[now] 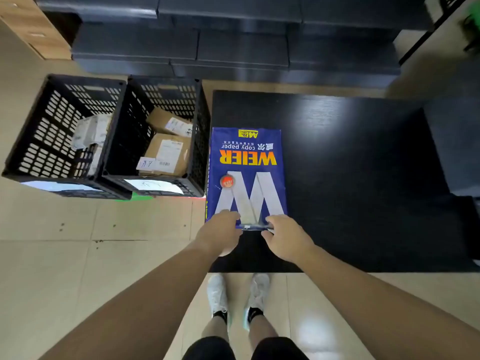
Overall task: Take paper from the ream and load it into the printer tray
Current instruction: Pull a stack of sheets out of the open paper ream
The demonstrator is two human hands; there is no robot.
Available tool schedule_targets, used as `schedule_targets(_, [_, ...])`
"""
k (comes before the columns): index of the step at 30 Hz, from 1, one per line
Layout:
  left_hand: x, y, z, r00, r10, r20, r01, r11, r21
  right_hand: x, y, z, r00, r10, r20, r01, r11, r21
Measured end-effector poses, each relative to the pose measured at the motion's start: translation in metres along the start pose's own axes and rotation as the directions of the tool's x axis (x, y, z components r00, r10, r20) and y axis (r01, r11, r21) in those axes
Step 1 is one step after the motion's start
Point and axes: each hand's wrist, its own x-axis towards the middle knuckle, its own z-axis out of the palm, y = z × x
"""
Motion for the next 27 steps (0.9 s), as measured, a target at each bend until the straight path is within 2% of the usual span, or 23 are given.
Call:
schedule_targets(4, [0.016, 0.001, 0.003, 0.999, -0.008, -0.041, 0.008, 1.000, 0.007, 0.018, -0.002, -0.001, 0.997, 0.067, -0.045, -0.063, 0.995, 0.082])
schedule_targets(12, [0.041, 0.002, 0.013, 0.992, 0.032, -0.119, -0.025, 0.998, 0.061, 0.038, 0.004, 0.011, 0.988, -0.023, -0.154, 0.029, 0.999, 0.036])
schedule_targets(16, [0.044, 0.002, 0.021, 0.983, 0.038, -0.181, -0.033, 0.999, 0.033, 0.041, 0.008, 0.019, 0.971, -0.051, -0.234, 0.062, 0.997, 0.041])
schedule_targets(27, [0.051, 0.012, 0.029, 0.958, -0.030, -0.284, 0.032, 0.999, 0.001, 0.044, 0.008, 0.030, 0.947, -0.033, -0.319, 0.074, 0.990, 0.118])
